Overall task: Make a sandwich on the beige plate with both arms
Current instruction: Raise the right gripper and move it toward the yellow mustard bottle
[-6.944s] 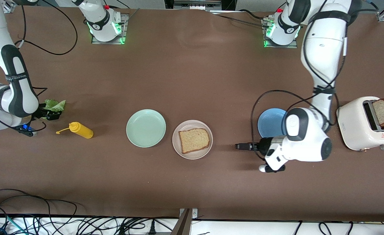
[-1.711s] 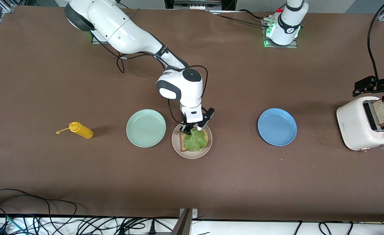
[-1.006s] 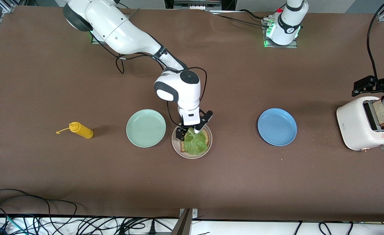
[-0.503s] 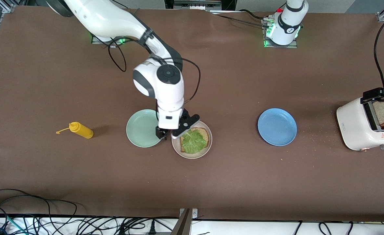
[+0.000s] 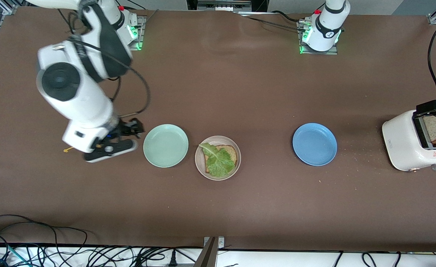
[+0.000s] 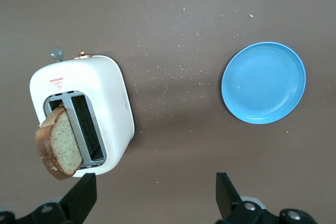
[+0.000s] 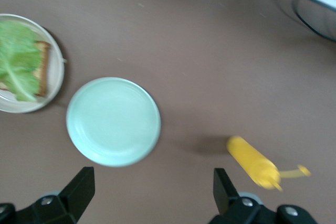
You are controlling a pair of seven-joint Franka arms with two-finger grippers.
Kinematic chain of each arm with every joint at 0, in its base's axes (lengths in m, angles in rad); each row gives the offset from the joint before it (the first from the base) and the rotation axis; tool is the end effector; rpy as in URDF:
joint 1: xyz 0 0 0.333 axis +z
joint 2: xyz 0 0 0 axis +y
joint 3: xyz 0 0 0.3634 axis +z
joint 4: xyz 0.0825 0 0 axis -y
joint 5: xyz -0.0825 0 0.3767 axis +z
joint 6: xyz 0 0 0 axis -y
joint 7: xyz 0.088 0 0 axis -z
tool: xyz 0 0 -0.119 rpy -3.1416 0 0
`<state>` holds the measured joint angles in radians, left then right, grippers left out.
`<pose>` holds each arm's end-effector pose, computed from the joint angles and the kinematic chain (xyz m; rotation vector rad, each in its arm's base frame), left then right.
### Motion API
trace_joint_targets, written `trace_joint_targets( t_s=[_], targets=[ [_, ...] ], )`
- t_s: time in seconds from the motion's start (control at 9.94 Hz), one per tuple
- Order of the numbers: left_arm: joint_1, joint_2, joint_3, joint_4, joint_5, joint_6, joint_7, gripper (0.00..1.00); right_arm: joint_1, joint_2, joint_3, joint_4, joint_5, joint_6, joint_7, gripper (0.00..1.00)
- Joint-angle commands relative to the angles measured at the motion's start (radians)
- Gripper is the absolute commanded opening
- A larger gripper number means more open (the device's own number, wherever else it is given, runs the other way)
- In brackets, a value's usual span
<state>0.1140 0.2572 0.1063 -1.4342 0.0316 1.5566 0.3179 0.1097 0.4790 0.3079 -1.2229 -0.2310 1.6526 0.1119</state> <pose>0.6129 0.1323 0.5712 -3.1084 0.1570 0.2247 0.6725 0.2134 0.5378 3.0140 0.4512 -0.0078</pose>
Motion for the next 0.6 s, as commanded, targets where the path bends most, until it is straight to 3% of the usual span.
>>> trace_joint_targets(
  t_s=[0.0,0.2,0.5],
  targets=[
    [0.019,0.017,-0.007,0.038,0.025,-0.006,0.015,1.00,-0.071,-0.091,-0.021,-0.033,0.019,-0.118,-0.026,1.00],
    [0.021,0.019,-0.005,0.038,0.025,0.000,0.013,1.00,-0.073,-0.120,-0.125,-0.043,0.030,-0.189,-0.063,1.00],
    [0.032,0.020,-0.002,0.038,0.025,0.003,0.015,1.00,-0.076,-0.141,-0.242,-0.088,0.067,-0.166,-0.184,1.00]
  ],
)
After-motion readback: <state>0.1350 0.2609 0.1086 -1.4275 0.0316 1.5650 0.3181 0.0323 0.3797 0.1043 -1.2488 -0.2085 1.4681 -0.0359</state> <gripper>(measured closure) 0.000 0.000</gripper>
